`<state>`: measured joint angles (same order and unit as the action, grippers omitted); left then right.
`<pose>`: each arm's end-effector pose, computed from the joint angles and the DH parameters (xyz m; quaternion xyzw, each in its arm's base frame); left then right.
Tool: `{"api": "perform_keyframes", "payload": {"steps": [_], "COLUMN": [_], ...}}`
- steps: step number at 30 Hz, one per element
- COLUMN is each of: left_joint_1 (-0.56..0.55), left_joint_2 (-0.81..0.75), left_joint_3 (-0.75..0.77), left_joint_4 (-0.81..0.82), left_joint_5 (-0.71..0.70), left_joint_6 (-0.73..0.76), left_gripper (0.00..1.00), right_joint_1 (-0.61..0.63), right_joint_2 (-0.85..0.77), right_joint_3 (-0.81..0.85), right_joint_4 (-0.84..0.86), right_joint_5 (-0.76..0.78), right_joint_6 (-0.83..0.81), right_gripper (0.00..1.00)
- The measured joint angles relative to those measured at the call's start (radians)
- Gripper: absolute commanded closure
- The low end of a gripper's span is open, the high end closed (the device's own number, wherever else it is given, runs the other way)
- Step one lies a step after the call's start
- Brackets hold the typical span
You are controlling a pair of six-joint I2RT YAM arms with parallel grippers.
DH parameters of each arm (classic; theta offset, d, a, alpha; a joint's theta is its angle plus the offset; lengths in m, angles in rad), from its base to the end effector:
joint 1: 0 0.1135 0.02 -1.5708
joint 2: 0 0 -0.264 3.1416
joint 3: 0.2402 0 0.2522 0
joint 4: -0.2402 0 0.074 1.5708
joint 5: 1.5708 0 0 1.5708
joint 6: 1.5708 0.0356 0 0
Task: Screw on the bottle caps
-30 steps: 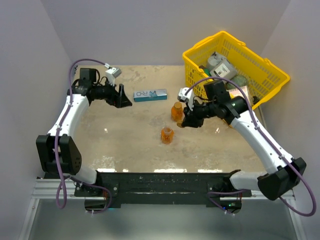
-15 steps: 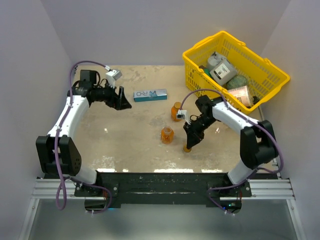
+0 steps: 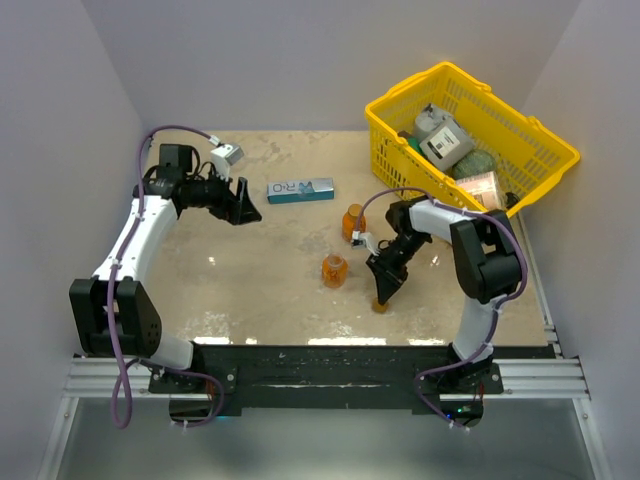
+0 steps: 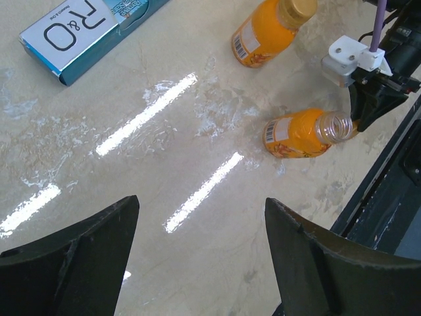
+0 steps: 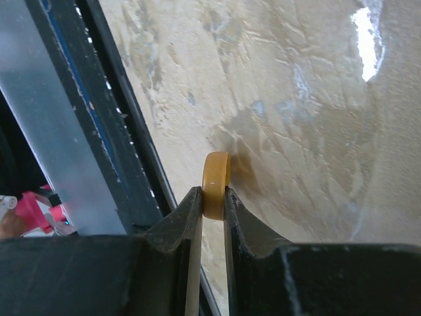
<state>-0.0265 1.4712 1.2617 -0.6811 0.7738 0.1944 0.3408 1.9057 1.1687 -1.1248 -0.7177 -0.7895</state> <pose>0.3076 -0.0330 0.3066 0.2213 0.8538 -0.3286 0.3377 0.2745 0.1222 0.1461 0.4531 -0.8096 -0.3690 0.0550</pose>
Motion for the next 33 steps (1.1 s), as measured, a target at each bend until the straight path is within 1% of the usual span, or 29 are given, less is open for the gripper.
{"api": "perform_keyframes", "payload": {"steps": [1,2,4,5,7,8,10,11,13,14,15,17,20,23,25,27,29,31,33], "left_joint_1": [0.000,0.000,0.000,0.000,0.000,0.000,0.000,0.000,0.000,0.000,0.000,0.000,0.000,0.000,-0.001,-0.002,-0.003,-0.003,-0.005], "left_joint_2": [0.000,0.000,0.000,0.000,0.000,0.000,0.000,0.000,0.000,0.000,-0.002,-0.021,-0.095,-0.185,-0.221,-0.234,-0.235,-0.235,-0.238], "left_joint_3": [0.000,0.000,0.000,0.000,0.000,0.000,0.000,0.000,0.000,0.000,-0.003,-0.027,-0.104,-0.178,-0.210,-0.235,-0.253,-0.270,-0.280], "left_joint_4": [0.000,0.000,0.000,0.000,0.000,0.000,0.000,0.000,0.001,0.004,0.014,0.048,0.109,0.159,0.199,0.232,0.260,0.284,0.304], "left_joint_5": [-0.001,-0.002,-0.003,-0.003,-0.003,-0.003,-0.002,-0.002,-0.002,-0.001,-0.001,-0.006,-0.016,-0.009,0.002,0.012,0.020,0.026,0.029], "left_joint_6": [0.000,0.000,0.001,0.001,0.001,0.001,0.001,0.001,0.003,0.006,0.008,0.010,0.011,0.011,0.007,-0.003,-0.020,-0.039,-0.055], "left_gripper": [0.18,0.18,0.18,0.18,0.18,0.18,0.18,0.17,0.11,0.01,0.01,0.00,0.00,0.00,0.00,0.01,0.00,0.01,0.02], "right_joint_1": [-0.002,-0.002,-0.004,-0.007,-0.008,-0.008,-0.008,-0.008,-0.008,-0.008,-0.009,-0.010,-0.012,-0.012,0.002,0.065,0.171,0.257,0.295], "right_joint_2": [0.002,0.003,0.002,0.002,-0.002,-0.007,-0.017,-0.026,-0.045,-0.056,-0.069,-0.111,-0.223,-0.409,-0.560,-0.693,-0.755,-0.753,-0.696], "right_joint_3": [0.000,0.000,0.000,0.000,-0.002,-0.003,-0.003,-0.003,-0.002,-0.002,-0.002,0.003,0.024,0.034,0.026,0.026,0.027,0.029,0.029], "right_joint_4": [0.004,0.007,0.019,0.032,0.059,0.071,0.074,0.071,0.079,0.083,0.088,0.095,0.098,0.150,0.232,0.315,0.388,0.444,0.495], "right_joint_5": [0.010,0.020,0.036,0.048,0.066,0.076,0.076,0.074,0.079,0.082,0.089,0.100,0.102,0.097,0.105,0.134,0.158,0.164,0.186], "right_joint_6": [0.000,0.003,0.009,0.013,0.023,0.030,0.044,0.046,0.053,0.056,0.059,0.068,0.085,0.110,0.139,0.159,0.172,0.193,0.224], "right_gripper": [0.75,0.67,0.60,0.45,0.37,0.26,0.18,0.11,0.07,0.04,0.01,0.01,0.01,0.01,0.01,0.02,0.05,0.08,0.09]}}
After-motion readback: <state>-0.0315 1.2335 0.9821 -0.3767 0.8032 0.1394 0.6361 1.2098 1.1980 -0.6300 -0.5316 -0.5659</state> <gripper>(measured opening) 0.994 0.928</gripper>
